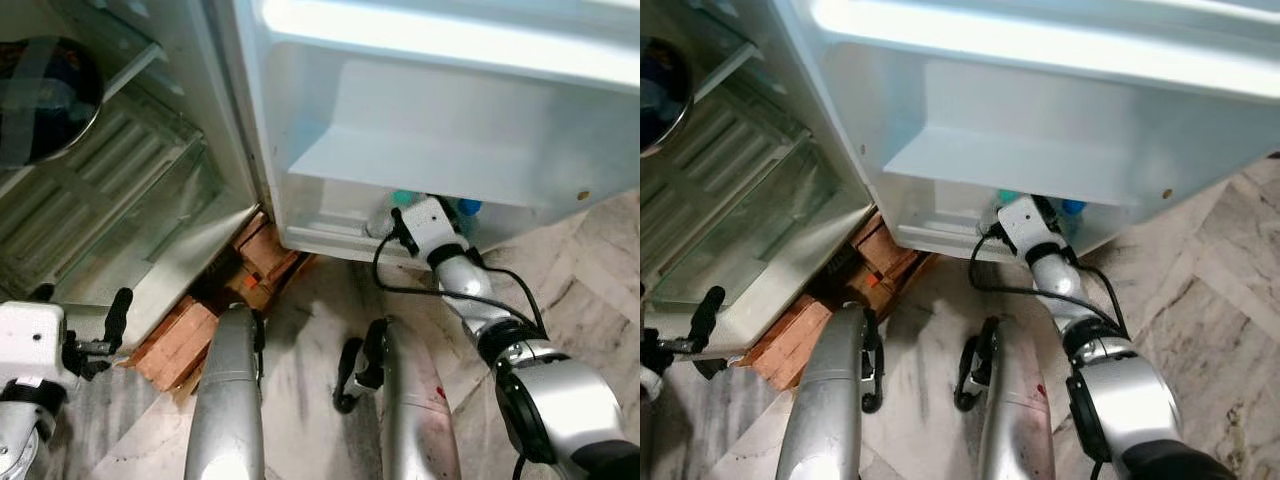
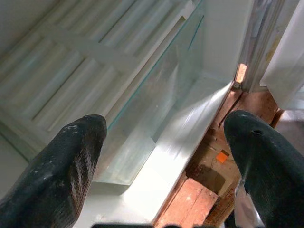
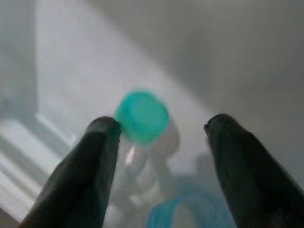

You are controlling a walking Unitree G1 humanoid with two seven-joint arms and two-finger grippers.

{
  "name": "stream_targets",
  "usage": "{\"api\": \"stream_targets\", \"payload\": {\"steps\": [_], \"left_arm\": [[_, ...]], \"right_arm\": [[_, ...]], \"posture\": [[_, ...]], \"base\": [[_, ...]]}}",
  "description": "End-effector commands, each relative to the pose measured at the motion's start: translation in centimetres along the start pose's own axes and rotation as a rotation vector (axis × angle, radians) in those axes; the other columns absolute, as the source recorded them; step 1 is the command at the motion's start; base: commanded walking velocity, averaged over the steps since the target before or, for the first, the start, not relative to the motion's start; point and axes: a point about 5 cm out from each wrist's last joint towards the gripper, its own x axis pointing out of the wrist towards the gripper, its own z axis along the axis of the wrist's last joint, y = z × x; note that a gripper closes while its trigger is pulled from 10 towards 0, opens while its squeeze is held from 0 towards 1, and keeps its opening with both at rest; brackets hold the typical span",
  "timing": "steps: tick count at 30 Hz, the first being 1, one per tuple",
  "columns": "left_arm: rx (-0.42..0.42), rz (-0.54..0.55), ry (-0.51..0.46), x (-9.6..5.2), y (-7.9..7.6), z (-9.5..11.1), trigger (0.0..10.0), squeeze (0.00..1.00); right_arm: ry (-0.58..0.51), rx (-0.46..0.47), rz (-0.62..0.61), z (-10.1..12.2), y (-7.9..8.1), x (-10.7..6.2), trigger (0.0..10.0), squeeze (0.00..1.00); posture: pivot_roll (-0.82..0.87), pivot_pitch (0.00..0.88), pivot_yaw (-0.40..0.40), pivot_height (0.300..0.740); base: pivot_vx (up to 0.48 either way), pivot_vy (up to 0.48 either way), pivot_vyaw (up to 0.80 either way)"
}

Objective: Restocking fridge

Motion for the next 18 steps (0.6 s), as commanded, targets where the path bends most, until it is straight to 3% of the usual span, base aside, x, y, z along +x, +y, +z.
{"api": "stream_targets", "payload": {"steps": [1,9,10,12,13,14,15,16,18], "left_arm": [[0.011,0.004,0.033,0.2,0.0,-1.0,10.0,0.00],[-0.012,-0.003,0.022,3.7,-1.2,-1.4,10.0,0.00],[-0.020,-0.010,0.017,4.3,-1.6,-1.3,10.0,0.00],[-0.027,-0.016,0.013,5.0,-2.0,-1.3,10.0,0.00],[-0.041,-0.033,0.007,5.5,-2.4,-1.3,10.0,0.00],[-0.045,-0.040,0.003,5.7,-2.6,-1.3,10.0,0.00],[-0.047,-0.044,-0.001,5.9,-2.7,-1.3,10.0,0.00],[-0.049,-0.047,-0.006,6.4,-2.8,-1.3,10.0,0.00],[-0.067,-0.067,-0.003,6.8,-3.1,-1.4,10.0,0.00]], "right_arm": [[-0.057,0.057,-0.033,1.1,-0.6,0.4,10.0,1.00],[-0.125,0.231,-0.004,2.2,0.0,0.7,10.0,1.00],[-0.128,0.309,0.016,1.9,0.7,0.2,10.0,0.96],[-0.123,0.356,0.031,1.6,1.2,-0.2,10.0,0.92],[-0.125,0.386,0.051,1.2,1.7,-0.9,10.0,0.71],[-0.125,0.399,0.059,1.0,1.9,-1.2,10.0,0.71],[-0.135,0.408,0.060,1.0,2.0,-1.5,10.0,0.49],[-0.140,0.407,0.057,0.9,2.3,-2.0,10.0,0.00],[-0.109,0.391,0.067,0.8,2.9,-2.6,10.0,0.00]], "posture": [[0.33,0.332,-0.039,0.645],[0.25,0.216,-0.054,0.645],[0.24,0.196,-0.056,0.645],[0.22,0.171,-0.057,0.645],[0.21,0.145,-0.060,0.645],[0.21,0.137,-0.060,0.645],[0.20,0.130,-0.060,0.645],[0.19,0.106,-0.059,0.645],[0.16,0.080,-0.054,0.645]], "base": [[0.000,0.000,0.00],[0.000,0.000,0.00],[0.000,0.000,0.00],[0.000,0.000,0.00],[0.000,0.000,0.00],[0.000,0.000,0.00],[0.000,0.000,0.00],[0.000,0.000,0.00],[0.000,0.000,0.00]]}}
